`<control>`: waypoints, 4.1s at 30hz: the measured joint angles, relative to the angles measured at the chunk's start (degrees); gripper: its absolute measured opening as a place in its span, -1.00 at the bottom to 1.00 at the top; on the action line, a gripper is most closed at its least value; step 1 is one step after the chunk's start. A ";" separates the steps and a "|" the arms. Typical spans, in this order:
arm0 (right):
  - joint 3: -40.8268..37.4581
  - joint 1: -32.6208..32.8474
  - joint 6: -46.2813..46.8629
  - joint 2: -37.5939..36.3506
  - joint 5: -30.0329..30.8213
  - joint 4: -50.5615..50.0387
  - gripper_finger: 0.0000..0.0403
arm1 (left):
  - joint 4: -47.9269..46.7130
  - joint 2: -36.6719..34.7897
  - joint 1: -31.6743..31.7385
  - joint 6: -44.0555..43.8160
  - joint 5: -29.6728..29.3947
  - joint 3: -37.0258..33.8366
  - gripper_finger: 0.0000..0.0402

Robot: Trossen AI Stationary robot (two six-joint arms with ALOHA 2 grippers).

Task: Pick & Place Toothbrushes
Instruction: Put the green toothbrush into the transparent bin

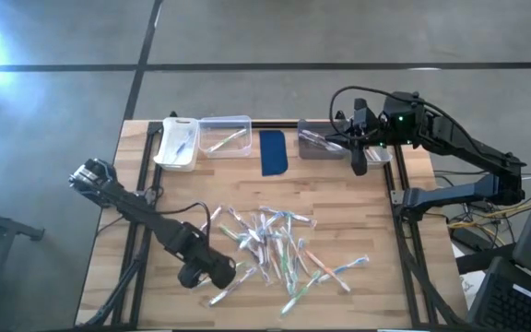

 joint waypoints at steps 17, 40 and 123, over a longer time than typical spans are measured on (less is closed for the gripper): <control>0.00 0.02 0.00 0.00 0.00 0.00 -0.96 | 16.04 1.35 0.69 3.62 1.61 -8.05 0.00; 0.00 0.00 0.00 0.00 -0.02 0.01 -0.96 | 16.05 6.58 3.21 3.58 6.28 -8.08 -0.23; 0.00 0.02 0.00 -0.02 -0.02 0.01 -0.96 | -5.44 -2.28 64.85 -87.64 -22.36 40.83 -0.92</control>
